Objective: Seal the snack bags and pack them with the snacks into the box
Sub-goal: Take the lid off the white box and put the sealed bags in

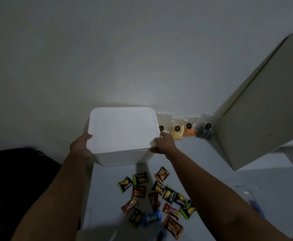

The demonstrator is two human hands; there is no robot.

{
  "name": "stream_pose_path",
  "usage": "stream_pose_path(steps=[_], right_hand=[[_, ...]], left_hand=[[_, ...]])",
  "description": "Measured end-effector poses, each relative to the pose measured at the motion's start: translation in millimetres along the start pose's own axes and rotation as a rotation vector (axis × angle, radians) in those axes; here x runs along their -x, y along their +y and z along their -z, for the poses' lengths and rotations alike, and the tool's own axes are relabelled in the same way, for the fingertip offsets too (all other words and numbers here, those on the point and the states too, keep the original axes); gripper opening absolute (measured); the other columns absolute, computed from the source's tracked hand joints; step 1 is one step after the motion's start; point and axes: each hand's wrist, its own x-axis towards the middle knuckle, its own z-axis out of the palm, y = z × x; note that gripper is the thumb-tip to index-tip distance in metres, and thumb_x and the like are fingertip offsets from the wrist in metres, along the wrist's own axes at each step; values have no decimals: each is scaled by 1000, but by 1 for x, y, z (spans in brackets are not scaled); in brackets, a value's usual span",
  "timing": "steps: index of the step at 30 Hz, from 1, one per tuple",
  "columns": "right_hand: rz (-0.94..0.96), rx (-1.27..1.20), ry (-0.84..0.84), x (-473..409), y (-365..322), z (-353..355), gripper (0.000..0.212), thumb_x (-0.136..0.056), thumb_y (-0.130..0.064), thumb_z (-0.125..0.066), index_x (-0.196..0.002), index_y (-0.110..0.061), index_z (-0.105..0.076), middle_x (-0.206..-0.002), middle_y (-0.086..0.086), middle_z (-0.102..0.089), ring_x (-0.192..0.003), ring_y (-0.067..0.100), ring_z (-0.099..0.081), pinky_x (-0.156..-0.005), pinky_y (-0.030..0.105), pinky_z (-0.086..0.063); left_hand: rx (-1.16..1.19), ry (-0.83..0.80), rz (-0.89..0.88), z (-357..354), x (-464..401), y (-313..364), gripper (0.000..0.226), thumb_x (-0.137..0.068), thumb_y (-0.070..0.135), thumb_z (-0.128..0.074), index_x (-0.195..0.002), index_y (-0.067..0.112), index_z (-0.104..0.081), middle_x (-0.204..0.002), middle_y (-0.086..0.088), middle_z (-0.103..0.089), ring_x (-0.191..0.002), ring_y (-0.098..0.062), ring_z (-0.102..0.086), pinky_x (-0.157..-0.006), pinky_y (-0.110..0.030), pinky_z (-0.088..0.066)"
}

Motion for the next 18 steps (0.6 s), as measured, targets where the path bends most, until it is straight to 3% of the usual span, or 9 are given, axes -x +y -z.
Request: stream_pose_path(steps=[3, 5, 8, 10, 12, 15, 18], right_hand=[[-26, -58, -39, 4, -3, -3, 28, -98, 6, -52, -122, -6, -57, -118, 19, -57, -100, 45, -65, -62, 49, -65], [-53, -165, -83, 6, 0, -6, 27, -98, 7, -50, -124, 1, -57, -118, 23, -60, -94, 43, -67, -61, 45, -65], [-24, -285, -88, 8, 9, -4, 37, -99, 4, -53, -135, -6, -56, -125, 20, -61, -96, 33, -67, -68, 43, -66], [-1, -361, -67, 6, 16, 4, 41, -100, 3, -51, -136, -18, -55, -124, 14, -62, -101, 30, -66, -71, 41, -64], [5, -449, -38, 7, 16, 20, 46, -100, 4, -47, -134, -26, -55, -122, 9, -64, -106, 31, -64, -77, 43, -61], [6, -571, 84, 2, 18, 63, 49, -96, 3, -45, -132, -25, -61, -120, 7, -67, -109, 33, -63, -82, 45, -59], [-37, -649, 304, -6, 34, 122, 29, -93, -10, -57, -116, -17, -73, -113, 6, -75, -101, 29, -70, -79, 43, -61]], left_hand=[[51, -121, 26, -1, 18, 12, 42, -90, 11, -58, -131, 8, -63, -127, -14, -68, -118, -36, -62, -103, -52, -46], [55, -174, -44, -9, 41, 23, 42, -90, 10, -58, -131, 13, -63, -125, -12, -68, -113, -35, -63, -100, -48, -47], [-8, 4, -252, -19, 58, 28, 41, -88, 4, -65, -129, 9, -68, -123, -8, -69, -102, -28, -66, -82, -36, -54], [-123, 85, -399, -27, 69, 25, 40, -85, 2, -66, -124, 8, -71, -119, -9, -72, -99, -27, -68, -84, -36, -57], [-199, 67, -480, -41, 86, 17, 38, -84, 3, -64, -120, 9, -73, -112, -7, -74, -100, -25, -71, -90, -38, -58], [-237, -55, -520, -71, 108, -7, 37, -86, 4, -64, -122, 11, -70, -111, -2, -75, -99, -19, -71, -87, -37, -58], [-283, -253, -470, -109, 124, -48, 37, -89, 2, -65, -121, 20, -65, -110, 5, -74, -99, -16, -71, -82, -37, -58]])
